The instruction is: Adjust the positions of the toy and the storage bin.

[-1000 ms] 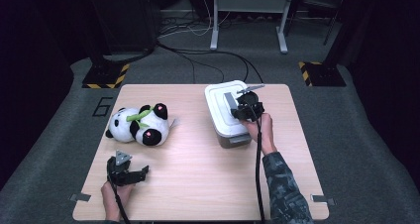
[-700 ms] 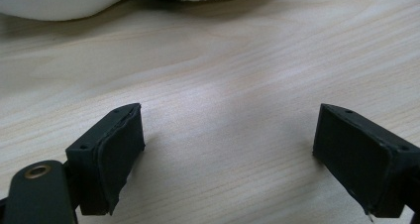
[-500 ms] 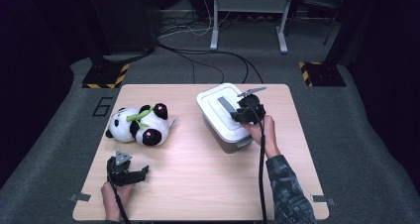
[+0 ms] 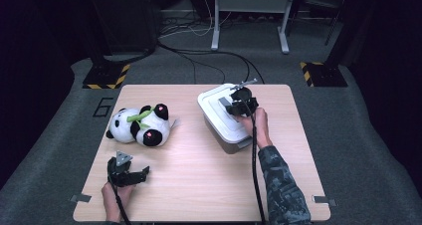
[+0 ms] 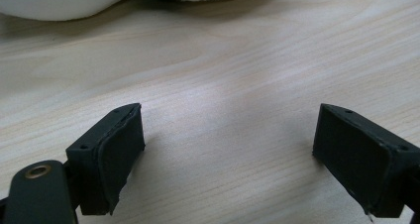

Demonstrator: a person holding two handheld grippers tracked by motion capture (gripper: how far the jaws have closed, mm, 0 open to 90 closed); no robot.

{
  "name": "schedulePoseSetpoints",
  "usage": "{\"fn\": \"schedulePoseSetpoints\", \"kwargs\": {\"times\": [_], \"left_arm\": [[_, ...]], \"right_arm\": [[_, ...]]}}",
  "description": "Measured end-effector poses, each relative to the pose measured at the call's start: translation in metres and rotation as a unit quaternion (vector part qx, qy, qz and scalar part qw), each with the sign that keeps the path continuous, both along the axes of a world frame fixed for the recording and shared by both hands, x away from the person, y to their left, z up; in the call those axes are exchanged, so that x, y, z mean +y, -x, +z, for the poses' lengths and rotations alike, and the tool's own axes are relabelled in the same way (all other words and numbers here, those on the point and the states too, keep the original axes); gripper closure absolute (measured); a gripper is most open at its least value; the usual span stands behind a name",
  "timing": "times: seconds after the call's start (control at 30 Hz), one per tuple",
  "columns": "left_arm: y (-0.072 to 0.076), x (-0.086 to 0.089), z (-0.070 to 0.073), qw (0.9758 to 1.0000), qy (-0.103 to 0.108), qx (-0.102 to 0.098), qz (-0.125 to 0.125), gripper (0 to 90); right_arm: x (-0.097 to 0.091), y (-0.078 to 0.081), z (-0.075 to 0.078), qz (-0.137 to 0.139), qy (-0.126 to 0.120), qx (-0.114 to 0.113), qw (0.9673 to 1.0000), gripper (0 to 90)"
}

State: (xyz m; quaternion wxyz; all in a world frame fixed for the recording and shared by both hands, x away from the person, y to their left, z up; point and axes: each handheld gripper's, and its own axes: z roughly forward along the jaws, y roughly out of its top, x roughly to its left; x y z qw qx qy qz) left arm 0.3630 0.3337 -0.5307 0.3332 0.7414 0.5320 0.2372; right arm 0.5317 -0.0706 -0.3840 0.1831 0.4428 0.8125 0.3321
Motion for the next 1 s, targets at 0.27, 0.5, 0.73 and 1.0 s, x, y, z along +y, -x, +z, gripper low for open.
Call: {"fn": "schedulePoseSetpoints", "kwargs": {"times": [0.27, 0.5, 0.73, 1.0], "left_arm": [[0.000, 0.000, 0.000, 1.0000, 0.001, -0.001, 0.000, 12.3], [0.000, 0.000, 0.000, 1.0000, 0.000, -0.001, -0.001, 12.3], [0.000, 0.000, 0.000, 1.0000, 0.000, -0.001, -0.001, 12.4], [0.000, 0.000, 0.000, 1.0000, 0.001, -0.002, -0.001, 12.4]], "right_arm": [[-0.002, 0.003, -0.001, 0.008, -0.009, -0.007, 0.9999, 66.7], [-0.006, 0.009, -0.001, 0.026, -0.021, 0.002, 0.9995, 66.7], [-0.009, 0.019, -0.002, 0.042, -0.025, 0.003, 0.9988, 66.6], [-0.005, 0.037, -0.003, 0.060, -0.024, 0.000, 0.9979, 66.6]]}}
